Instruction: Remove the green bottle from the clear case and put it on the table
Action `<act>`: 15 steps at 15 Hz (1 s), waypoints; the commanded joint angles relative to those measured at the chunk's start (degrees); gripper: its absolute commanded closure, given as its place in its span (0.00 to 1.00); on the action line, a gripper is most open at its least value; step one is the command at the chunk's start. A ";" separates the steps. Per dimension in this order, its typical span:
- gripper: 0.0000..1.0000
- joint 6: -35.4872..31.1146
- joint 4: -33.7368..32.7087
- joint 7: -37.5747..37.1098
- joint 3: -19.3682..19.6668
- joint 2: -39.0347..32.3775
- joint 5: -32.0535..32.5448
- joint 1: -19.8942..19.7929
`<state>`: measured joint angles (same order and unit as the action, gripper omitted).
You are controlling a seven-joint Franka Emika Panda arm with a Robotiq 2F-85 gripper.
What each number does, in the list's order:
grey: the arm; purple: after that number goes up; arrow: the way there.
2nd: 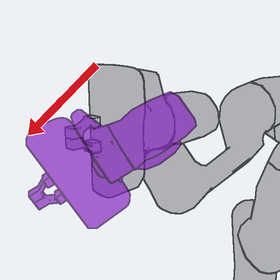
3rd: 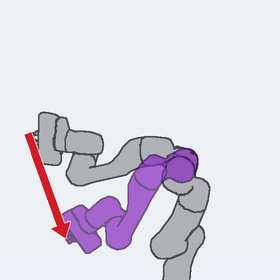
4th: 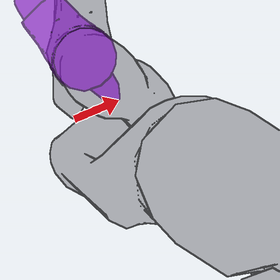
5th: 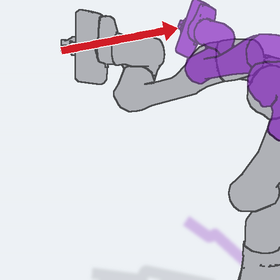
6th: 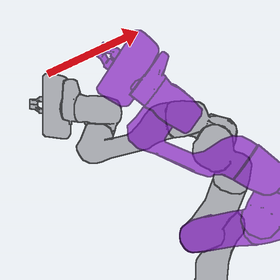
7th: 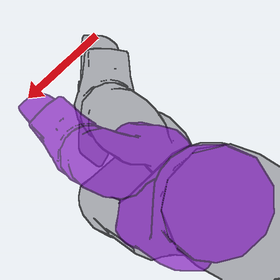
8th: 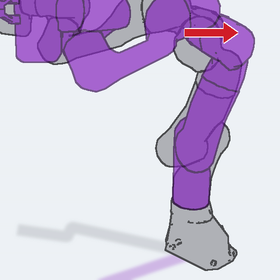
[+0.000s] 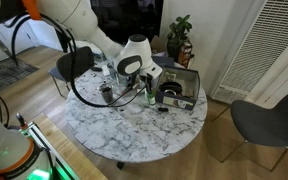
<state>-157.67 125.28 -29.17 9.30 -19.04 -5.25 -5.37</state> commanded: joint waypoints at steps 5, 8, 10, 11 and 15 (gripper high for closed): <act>0.92 1.17 -8.45 0.09 0.67 -7.87 -3.60 0.62; 0.92 2.61 -9.89 0.92 0.30 -9.24 -4.76 0.14; 0.92 3.65 -10.44 1.35 0.06 -9.79 -5.34 -0.11; 0.92 4.24 -10.69 1.46 0.02 -9.98 -5.51 -0.17; 0.92 7.07 -11.84 1.69 0.19 -10.42 -5.17 -0.15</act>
<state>-153.37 114.98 -29.15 9.48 -28.84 -8.85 -5.24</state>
